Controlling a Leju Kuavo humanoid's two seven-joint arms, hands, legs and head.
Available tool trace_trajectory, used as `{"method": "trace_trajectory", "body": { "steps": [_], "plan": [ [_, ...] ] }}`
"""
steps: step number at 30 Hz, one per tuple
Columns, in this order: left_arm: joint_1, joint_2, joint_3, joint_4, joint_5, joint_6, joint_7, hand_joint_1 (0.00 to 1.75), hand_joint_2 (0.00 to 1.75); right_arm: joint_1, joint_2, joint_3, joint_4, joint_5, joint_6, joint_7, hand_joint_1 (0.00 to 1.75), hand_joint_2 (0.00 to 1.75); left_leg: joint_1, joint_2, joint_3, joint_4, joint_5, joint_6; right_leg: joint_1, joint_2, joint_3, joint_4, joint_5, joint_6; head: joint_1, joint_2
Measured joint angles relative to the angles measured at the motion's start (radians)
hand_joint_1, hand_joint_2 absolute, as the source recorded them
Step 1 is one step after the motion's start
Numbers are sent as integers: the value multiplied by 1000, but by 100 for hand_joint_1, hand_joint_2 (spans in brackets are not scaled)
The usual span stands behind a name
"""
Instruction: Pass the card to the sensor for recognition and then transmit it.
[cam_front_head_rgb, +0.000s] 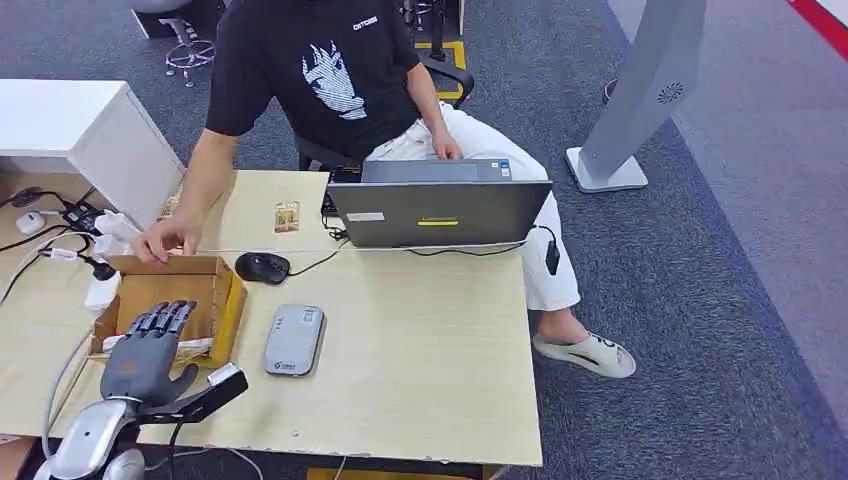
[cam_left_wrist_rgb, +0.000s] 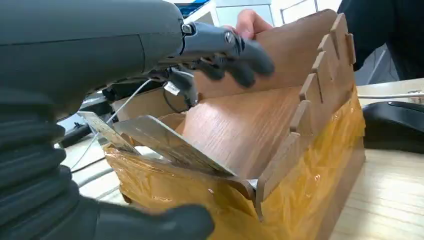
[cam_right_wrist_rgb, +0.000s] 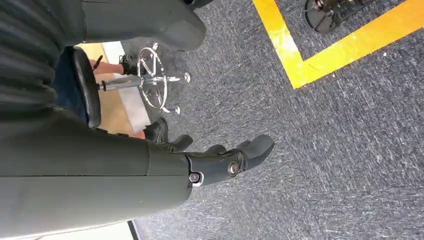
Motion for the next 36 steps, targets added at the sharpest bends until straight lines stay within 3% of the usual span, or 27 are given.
{"method": "trace_trajectory", "body": {
  "steps": [3, 5, 21, 22, 23, 24, 25, 26, 29, 36],
  "plan": [
    [2, 0, -2, 0, 12, -2, 0, 166, 175, 0, 0, 0, 0, 4, 0, 0, 0, 175, 0, 0, 0, 0, 0, 0, 0, 0, 0, 0, 0, 0, 0, 0],
    [5, 0, -2, 0, 15, -4, -1, 127, 175, 0, -1, 0, 0, 6, 0, 0, 0, 175, 0, 0, 0, 0, 0, 0, 0, 0, 0, 0, 0, 0, 0, 0],
    [5, 1, -3, 0, 18, -6, -1, 127, 175, 0, -2, 0, 0, 8, 3, 0, 0, 175, 0, 0, 0, 0, 0, 0, 0, 0, 0, 0, 0, 0, 0, 0],
    [5, 1, -3, 0, 18, -6, -1, 68, 175, 0, -2, 0, 0, 8, 3, 0, 0, 175, 0, 0, 0, 0, 0, 0, 0, 0, 0, 0, 0, 0, 0, 0],
    [5, 1, -3, 0, 18, -6, -1, 66, 175, 0, -2, 0, 0, 8, 3, 0, 0, 175, 0, 0, 0, 0, 0, 0, 0, 0, 0, 0, 0, 0, 0, 0],
    [5, 1, -3, 0, 18, -6, -1, 44, 175, 0, -2, 0, 0, 8, 2, 0, 0, 175, 0, 0, 0, 0, 0, 0, 0, 0, 0, 0, 0, 0, 0, 0],
    [5, 1, -3, 0, 18, -6, -1, 40, 175, 0, -2, 0, 0, 8, 2, 0, 0, 175, 0, 0, 0, 0, 0, 0, 0, 0, 0, 0, 0, 0, 0, 0],
    [4, 2, -3, 0, 18, -6, -1, 47, 175, 0, -2, 0, 0, 8, 2, 0, 0, 175, 0, 0, 0, 0, 0, 0, 0, 0, 0, 0, 0, 0, 0, 0],
    [4, 2, -3, 0, 18, -9, -1, 154, 175, 0, -3, 0, 0, 9, 2, 0, 0, 175, 0, 0, 0, 0, 0, 0, 0, 0, 0, 0, 0, 0, 0, 0],
    [-3, 2, -6, 2, 18, -12, -1, 154, 175, -1, -3, 0, 0, 9, 3, -5, 0, 175, 0, 0, 0, 0, 0, 0, 0, 0, 0, 0, 0, 0, 0, 0]
  ]
}}
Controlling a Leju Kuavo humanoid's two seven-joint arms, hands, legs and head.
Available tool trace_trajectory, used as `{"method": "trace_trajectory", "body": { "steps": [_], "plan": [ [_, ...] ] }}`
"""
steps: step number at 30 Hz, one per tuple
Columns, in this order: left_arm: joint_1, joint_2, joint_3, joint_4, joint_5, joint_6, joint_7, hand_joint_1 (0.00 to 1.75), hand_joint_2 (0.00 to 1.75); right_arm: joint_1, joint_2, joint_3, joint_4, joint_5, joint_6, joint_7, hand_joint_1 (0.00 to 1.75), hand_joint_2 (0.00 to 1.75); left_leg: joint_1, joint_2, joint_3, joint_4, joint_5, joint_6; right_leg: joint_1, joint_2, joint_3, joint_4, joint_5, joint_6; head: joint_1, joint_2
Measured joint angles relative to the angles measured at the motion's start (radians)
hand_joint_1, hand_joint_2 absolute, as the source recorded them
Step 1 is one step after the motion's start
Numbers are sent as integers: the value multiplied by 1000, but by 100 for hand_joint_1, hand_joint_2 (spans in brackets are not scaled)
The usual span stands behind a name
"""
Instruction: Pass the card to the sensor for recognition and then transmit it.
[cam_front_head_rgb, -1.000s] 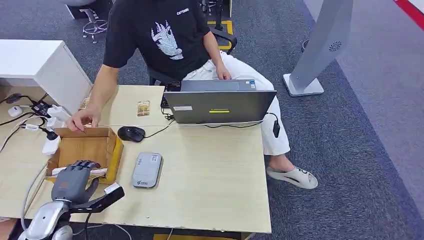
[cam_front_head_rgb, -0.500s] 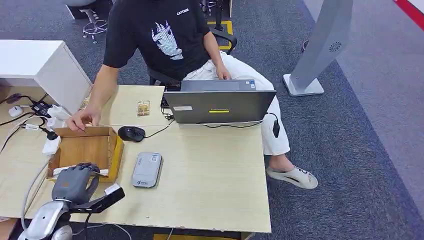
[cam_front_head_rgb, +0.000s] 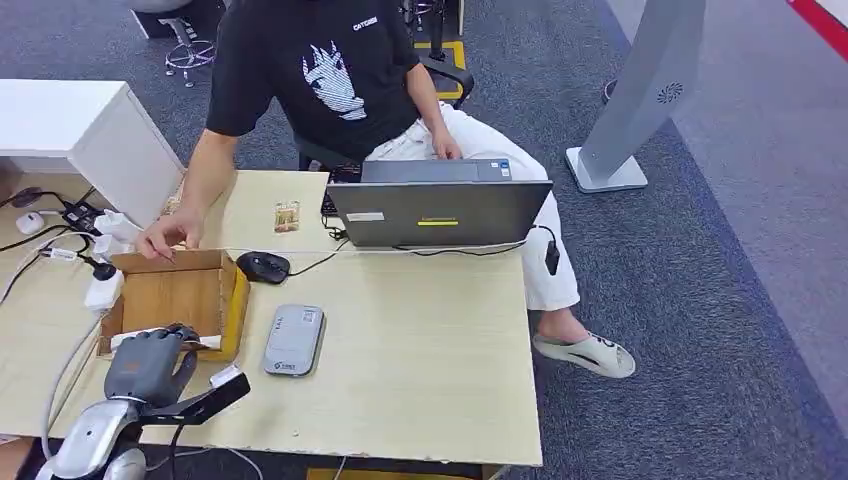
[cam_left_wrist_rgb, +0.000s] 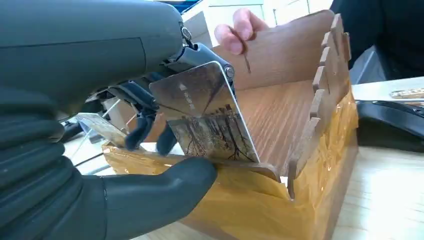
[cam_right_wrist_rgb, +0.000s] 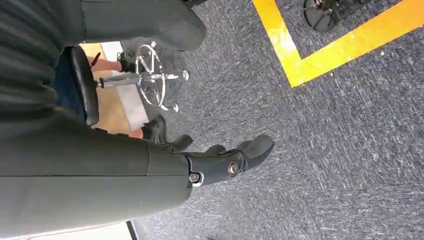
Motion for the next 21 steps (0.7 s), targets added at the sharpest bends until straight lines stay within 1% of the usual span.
{"method": "trace_trajectory", "body": {
  "steps": [3, 4, 5, 6, 7, 8, 9, 10, 11, 12, 13, 14, 15, 16, 21],
  "plan": [
    [0, 0, 0, 0, 0, 0, 0, 152, 175, 0, 0, 0, 0, 0, 0, 0, 0, 175, 0, 0, 0, 0, 0, 0, 0, 0, 0, 0, 0, 0, 0, 0],
    [0, 0, 0, 0, 0, 0, 0, 157, 175, 0, 0, 0, 0, 0, 0, 0, 0, 175, 0, 0, 0, 0, 0, 0, 0, 0, 0, 0, 0, 0, 0, 0],
    [0, 0, 0, 0, 0, 0, 0, 150, 175, 0, 0, 0, 0, 0, 0, 0, 0, 175, 0, 0, 0, 0, 0, 0, 0, 0, 0, 0, 0, 0, 0, 0],
    [0, 0, 0, 0, 0, 0, 0, 155, 175, 0, -1, 0, 0, 0, 0, 0, 0, 175, 0, 0, 0, 0, 0, 0, 0, 0, 0, 0, 0, 0, 0, 0],
    [0, 0, 0, 0, 0, 0, 0, 152, 175, 0, -1, 0, 0, 0, 0, -1, 0, 175, 0, 0, 0, 0, 0, 0, 0, 0, 0, 0, 0, 0, 0, 0],
    [0, 0, 0, 0, 0, 0, 0, 152, 175, 0, -1, 0, 0, 0, 0, -1, 0, 175, 0, 0, 0, 0, 0, 0, 0, 0, 0, 0, 0, 0, 0, 0],
    [0, 0, 0, 0, 0, 0, 0, 141, 175, 0, -1, 0, 0, 0, 0, -1, 0, 175, 0, 0, 0, 0, 0, 0, 0, 0, 0, 0, 0, 0, 0, 0],
    [0, 0, 0, 0, 0, 0, 0, 110, 175, 0, -1, 0, 0, 0, 0, -1, 0, 175, 0, 0, 0, 0, 0, 0, 0, 0, 0, 0, 0, 0, 0, 0],
    [-1, 0, 0, 0, 0, 0, 0, 117, 175, 0, -1, 0, 0, 0, 0, -2, 0, 175, 0, 0, 0, 0, 0, 0, 0, 0, 0, 0, 0, 0, 0, 0],
    [-3, 0, 0, 0, 0, 0, 0, 140, 175, 0, -1, 0, 0, 0, 0, -1, 0, 175, 0, 0, 0, 0, 0, 0, 0, 0, 0, 0, 0, 0, 0, 0],
    [-5, 0, 0, 0, 0, 0, 0, 148, 175, 0, -1, 0, 0, 0, 0, -2, 0, 175, 0, 0, 0, 0, 0, 0, 0, 0, 0, 0, 0, 0, 0, 0],
    [-5, 0, 0, 0, 0, 0, 0, 134, 175, 0, -1, 0, 0, 0, 0, -2, 0, 175, 0, 0, 0, 0, 0, 0, 0, 0, 0, 0, 0, 0, 0, 0],
    [-5, 0, 0, 0, -1, 0, 0, 126, 175, 0, -1, 0, 0, 0, 0, -2, 0, 175, 0, 0, 0, 0, 0, 0, 0, 0, 0, 0, 0, 0, 0, 0],
    [-5, 0, 0, 0, -2, 2, 0, 140, 175, 0, -1, 0, 0, 2, 0, -1, 0, 175, 0, 0, 0, 0, 0, 0, 0, 0, 0, 0, 0, 0, 0, 0],
    [-6, 0, -1, 0, -3, 3, 0, 141, 175, 0, -3, 0, 0, 3, 0, -2, 0, 175, 0, 0, 0, 0, 0, 0, 0, 0, 0, 0, 0, 0, 0, 0]
  ]
}}
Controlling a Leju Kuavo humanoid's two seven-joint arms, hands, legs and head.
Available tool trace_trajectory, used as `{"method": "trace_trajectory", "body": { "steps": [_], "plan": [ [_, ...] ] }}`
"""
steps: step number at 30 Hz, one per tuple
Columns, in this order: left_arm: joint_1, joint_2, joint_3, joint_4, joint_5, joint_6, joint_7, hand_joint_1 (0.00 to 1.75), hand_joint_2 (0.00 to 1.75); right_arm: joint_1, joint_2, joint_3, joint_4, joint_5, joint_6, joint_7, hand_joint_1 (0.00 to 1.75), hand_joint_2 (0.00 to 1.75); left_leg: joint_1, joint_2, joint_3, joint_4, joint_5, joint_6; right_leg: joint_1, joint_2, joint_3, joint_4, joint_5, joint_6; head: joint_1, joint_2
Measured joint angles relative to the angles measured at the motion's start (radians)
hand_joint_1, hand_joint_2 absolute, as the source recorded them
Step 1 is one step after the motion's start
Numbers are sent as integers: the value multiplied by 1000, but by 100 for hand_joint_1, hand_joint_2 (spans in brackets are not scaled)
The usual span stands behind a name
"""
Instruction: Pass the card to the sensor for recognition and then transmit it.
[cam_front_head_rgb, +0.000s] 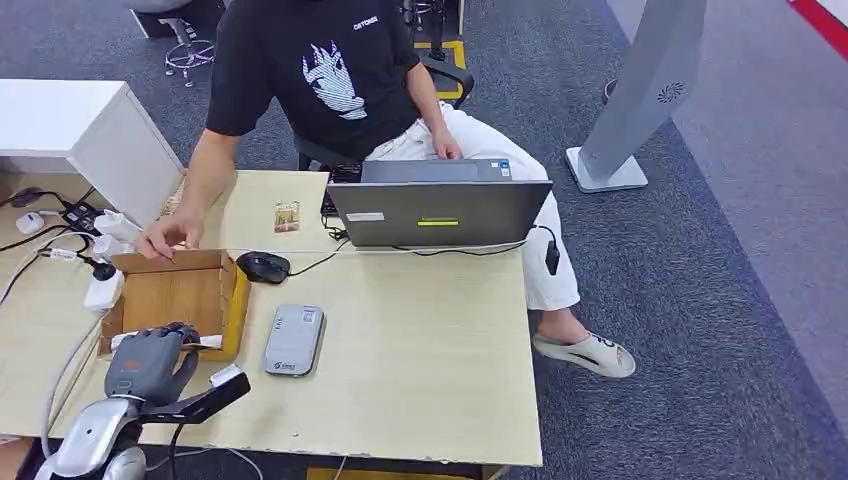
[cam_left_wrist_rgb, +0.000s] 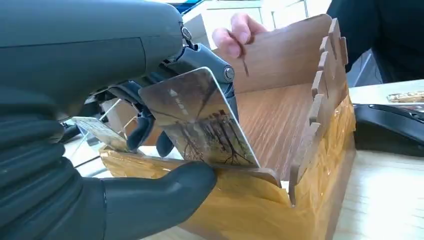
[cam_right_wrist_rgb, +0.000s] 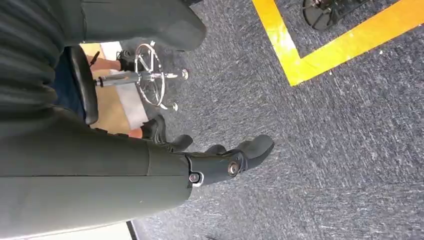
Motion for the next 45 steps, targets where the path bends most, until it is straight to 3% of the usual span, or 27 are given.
{"method": "trace_trajectory", "body": {
  "steps": [3, 4, 6, 8, 45],
  "plan": [
    [0, 0, 0, 0, 0, 0, 0, 141, 175, 0, -1, 0, 0, 0, 0, 0, 0, 175, 0, 0, 0, 0, 0, 0, 0, 0, 0, 0, 0, 0, 0, 0],
    [0, 0, 0, 0, 0, 0, 0, 115, 175, 0, -1, 0, 0, 0, 0, 0, 0, 175, 0, 0, 0, 0, 0, 0, 0, 0, 0, 0, 0, 0, 0, 0],
    [0, 0, 0, 0, 0, 0, 0, 40, 175, 0, -1, 0, 0, 0, 0, 0, 0, 175, 0, 0, 0, 0, 0, 0, 0, 0, 0, 0, 0, 0, 0, 0],
    [-1, 0, 0, 0, 0, 1, 0, 2, 175, 0, -1, 0, 0, 0, 0, 0, 0, 175, 0, 0, 0, 0, 0, 0, 0, 0, 0, 0, 0, 0, 0, 0],
    [-5, -1, -20, -35, 15, 19, -17, 0, 175, 0, -1, -5, 0, 6, 0, -2, 0, 175, 0, 0, 0, 0, 0, 0, 0, 0, 0, 0, 0, 0, 0, 0]
  ]
}}
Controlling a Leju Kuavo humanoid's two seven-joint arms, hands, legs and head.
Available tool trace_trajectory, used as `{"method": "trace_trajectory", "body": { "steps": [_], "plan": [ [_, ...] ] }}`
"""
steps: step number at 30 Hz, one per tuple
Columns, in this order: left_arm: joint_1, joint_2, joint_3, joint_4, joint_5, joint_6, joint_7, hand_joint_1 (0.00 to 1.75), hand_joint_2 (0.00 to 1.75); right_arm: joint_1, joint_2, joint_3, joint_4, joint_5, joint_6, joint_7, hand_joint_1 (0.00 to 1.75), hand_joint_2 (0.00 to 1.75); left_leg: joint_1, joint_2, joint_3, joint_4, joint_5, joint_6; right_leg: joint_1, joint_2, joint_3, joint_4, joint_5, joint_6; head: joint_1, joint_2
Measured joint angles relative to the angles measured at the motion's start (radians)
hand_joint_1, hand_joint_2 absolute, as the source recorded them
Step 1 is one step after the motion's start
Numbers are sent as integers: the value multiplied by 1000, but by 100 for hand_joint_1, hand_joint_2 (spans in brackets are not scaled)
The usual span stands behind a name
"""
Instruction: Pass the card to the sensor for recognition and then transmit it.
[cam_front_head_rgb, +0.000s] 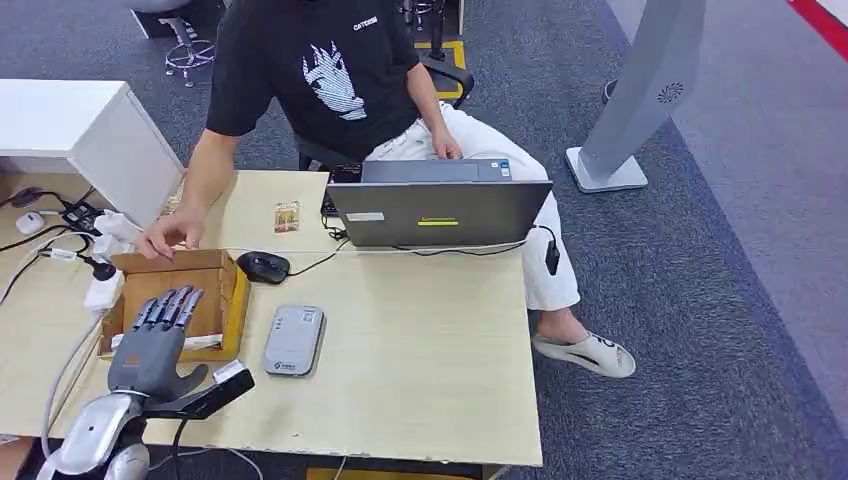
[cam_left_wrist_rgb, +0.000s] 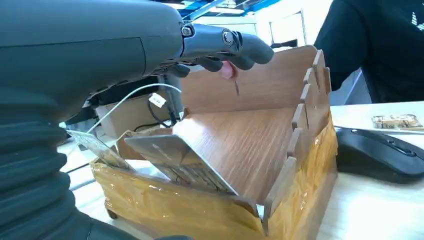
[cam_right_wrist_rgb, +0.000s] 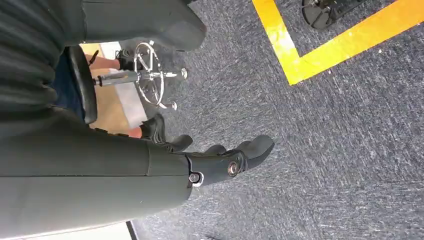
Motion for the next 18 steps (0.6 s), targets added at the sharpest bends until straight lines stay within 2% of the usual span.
{"method": "trace_trajectory", "body": {
  "steps": [18],
  "plan": [
    [-2, 1, -1, -7, -5, -12, 2, 3, 175, 0, 0, -14, 0, 4, 0, 0, 0, 175, 0, 0, 0, 0, 0, 0, 0, 0, 0, 0, 0, 0, 0, 0]
  ]
}}
